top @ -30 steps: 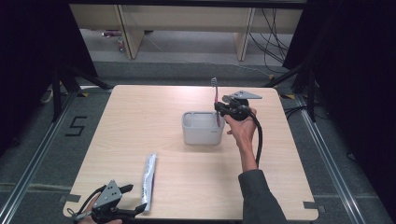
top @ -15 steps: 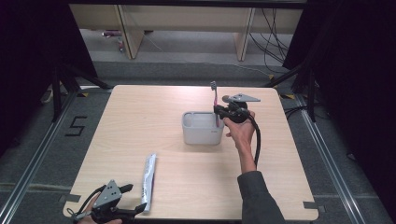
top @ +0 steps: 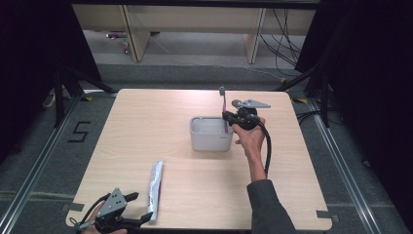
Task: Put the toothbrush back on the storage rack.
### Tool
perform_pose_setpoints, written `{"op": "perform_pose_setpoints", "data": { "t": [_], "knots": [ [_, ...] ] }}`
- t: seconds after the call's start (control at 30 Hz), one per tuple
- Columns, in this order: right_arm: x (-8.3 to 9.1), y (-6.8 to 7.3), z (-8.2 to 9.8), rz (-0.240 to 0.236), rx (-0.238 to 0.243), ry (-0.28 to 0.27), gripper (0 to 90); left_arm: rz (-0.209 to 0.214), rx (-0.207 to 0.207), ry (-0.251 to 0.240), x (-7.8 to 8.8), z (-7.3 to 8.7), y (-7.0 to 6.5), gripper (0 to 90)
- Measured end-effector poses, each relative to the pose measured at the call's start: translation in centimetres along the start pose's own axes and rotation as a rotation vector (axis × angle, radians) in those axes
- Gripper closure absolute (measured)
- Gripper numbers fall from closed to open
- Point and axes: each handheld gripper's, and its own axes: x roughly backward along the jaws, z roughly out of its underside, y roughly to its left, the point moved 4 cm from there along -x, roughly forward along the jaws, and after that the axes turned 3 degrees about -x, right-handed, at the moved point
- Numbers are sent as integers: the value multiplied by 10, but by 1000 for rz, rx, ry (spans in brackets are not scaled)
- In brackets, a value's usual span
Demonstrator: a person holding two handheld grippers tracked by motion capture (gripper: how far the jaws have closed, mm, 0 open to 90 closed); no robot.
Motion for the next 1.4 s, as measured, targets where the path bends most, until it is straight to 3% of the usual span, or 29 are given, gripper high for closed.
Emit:
{"op": "perform_pose_setpoints", "data": {
  "t": [0.13, 0.27, 0.43, 0.57, 0.67, 0.93, 0.97, 1.03, 1.4],
  "knots": [
    [0, -1, 1, -1, -7, -1, 830, 1, 3, -7, -1, 0, -1, 173],
    [-1, -2, 1, 1, 14, -6, 829, 1, 2, -5, -1, 0, -1, 173],
    [-1, 1, 3, 14, -12, 9, 828, 3, 0, -2, -1, 0, -1, 173],
    [-3, -1, 4, 16, 19, 7, 825, 6, 0, 3, -1, 1, -1, 173],
    [-3, 0, 4, 15, 6, 9, 821, 6, 2, 0, -1, 1, -1, 173],
    [-2, -3, 4, 38, 32, 18, 817, 6, 4, -2, -2, 1, -1, 173],
    [-3, 0, 4, 31, 4, 15, 815, 6, 3, -1, -1, 1, -1, 173],
    [-2, -3, 4, 47, 29, 21, 809, 5, 3, -2, -1, 1, -1, 173],
    [-3, -3, 5, 37, 21, 27, 779, 0, 2, -2, -1, 0, -1, 173]
  ]
}}
